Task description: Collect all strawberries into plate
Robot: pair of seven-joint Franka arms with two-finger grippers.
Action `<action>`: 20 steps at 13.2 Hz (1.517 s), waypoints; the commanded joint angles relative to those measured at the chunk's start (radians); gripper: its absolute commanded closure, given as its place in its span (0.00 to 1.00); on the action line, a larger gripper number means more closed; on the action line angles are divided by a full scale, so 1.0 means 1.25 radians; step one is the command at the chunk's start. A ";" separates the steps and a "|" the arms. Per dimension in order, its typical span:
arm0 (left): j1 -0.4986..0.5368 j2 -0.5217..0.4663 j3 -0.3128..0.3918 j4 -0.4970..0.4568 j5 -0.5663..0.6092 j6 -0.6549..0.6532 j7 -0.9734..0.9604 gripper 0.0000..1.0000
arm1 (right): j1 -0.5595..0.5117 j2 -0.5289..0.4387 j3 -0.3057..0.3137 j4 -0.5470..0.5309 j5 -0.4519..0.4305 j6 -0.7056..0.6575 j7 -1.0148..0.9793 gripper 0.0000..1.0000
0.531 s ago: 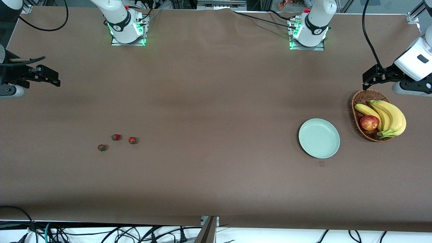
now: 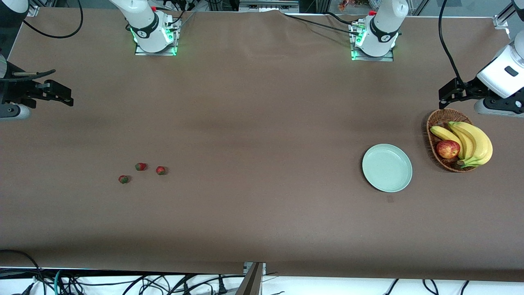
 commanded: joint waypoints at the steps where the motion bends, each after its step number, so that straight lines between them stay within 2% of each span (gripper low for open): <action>1: -0.009 -0.004 0.007 -0.001 -0.016 -0.003 0.002 0.00 | 0.001 0.051 0.005 0.013 -0.018 0.051 0.004 0.00; 12: -0.009 -0.004 0.006 -0.001 -0.018 -0.004 0.001 0.00 | -0.008 0.376 0.001 0.012 -0.018 0.364 0.006 0.00; 17: -0.009 -0.004 0.006 -0.001 -0.018 -0.005 0.002 0.00 | -0.029 0.490 0.001 0.006 -0.018 0.488 0.002 0.00; 20: -0.009 -0.004 0.007 -0.001 -0.018 -0.005 0.002 0.00 | -0.033 0.520 0.001 0.005 -0.013 0.518 0.003 0.00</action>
